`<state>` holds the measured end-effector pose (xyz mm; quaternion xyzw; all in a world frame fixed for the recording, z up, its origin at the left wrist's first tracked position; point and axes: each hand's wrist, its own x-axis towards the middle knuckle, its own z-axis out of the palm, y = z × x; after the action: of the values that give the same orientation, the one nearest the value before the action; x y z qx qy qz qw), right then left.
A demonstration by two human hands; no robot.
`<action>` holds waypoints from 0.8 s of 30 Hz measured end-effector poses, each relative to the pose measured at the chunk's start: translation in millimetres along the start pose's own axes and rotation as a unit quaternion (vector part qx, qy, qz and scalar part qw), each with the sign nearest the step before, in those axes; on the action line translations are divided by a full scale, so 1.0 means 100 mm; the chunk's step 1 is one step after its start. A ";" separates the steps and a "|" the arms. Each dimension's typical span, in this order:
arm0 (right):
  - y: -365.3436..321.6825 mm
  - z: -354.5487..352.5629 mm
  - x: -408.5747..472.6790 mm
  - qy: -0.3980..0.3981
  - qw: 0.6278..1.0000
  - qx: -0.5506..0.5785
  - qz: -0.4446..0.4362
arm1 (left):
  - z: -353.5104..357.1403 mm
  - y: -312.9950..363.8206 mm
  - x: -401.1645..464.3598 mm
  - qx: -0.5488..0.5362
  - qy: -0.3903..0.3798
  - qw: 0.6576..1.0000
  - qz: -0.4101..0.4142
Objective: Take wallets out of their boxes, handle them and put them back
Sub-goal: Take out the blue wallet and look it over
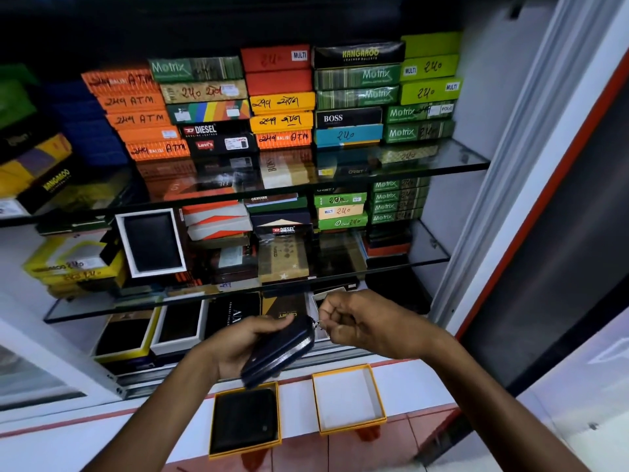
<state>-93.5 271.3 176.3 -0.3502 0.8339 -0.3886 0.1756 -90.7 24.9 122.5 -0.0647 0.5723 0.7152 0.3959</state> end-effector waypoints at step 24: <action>0.26 0.29 -0.01 0.486 0.871 -0.006 0.066 | 0.22 -0.04 0.16 -0.226 0.196 0.954 0.033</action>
<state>-88.3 268.2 137.3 -0.0620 0.8376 -0.4922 -0.2286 -91.3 51.9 117.8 -0.2721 0.4638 0.8118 0.2274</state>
